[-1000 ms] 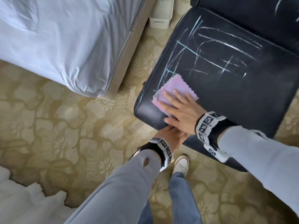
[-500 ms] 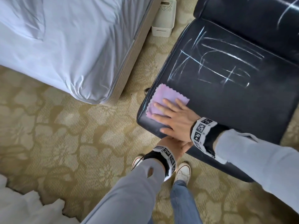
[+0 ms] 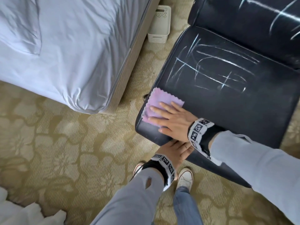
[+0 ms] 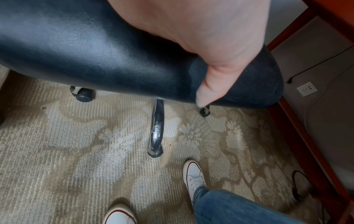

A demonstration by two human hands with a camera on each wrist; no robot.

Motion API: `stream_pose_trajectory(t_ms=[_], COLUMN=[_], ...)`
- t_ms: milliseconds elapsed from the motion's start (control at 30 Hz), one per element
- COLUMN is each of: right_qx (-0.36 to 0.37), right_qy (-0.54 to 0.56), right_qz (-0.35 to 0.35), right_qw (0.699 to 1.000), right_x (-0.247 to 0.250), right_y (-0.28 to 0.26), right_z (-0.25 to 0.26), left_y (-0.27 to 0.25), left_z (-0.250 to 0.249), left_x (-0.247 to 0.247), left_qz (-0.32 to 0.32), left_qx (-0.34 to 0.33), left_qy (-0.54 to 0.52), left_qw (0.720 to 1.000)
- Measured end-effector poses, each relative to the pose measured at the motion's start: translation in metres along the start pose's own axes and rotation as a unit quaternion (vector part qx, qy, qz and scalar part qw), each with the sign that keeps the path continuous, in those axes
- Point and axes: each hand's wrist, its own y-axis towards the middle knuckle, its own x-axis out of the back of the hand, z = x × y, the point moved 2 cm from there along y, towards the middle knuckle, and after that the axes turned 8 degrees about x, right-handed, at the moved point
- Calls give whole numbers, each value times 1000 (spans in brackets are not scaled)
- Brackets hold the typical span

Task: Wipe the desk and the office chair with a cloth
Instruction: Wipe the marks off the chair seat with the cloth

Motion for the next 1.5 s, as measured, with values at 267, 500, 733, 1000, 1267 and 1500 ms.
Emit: stream_pose_trajectory(t_ms=[267, 500, 733, 1000, 1267, 1500], right_qx=[-305, -87, -373, -101, -239, -155], right_qy=[134, 68, 207, 51, 106, 4], right_qz=[-63, -3, -96, -28, -98, -47], right_qw=[941, 994, 899, 993, 960, 987], right_x=[35, 18, 30, 9, 50, 44], right_y=[-2, -24, -44, -24, 2, 11], right_z=[-107, -50, -132, -67, -93, -88], left_y=[1, -4, -1, -1, -1, -3], left_z=[-1, 38, 73, 70, 71, 72], left_x=[-14, 21, 38, 41, 40, 38], left_qz=[-28, -93, -83, -69, -71, -82], left_qx=[10, 113, 188, 194, 183, 171], left_qy=[-22, 13, -34, -50, -69, -99], left_qw=[999, 989, 978, 977, 978, 977])
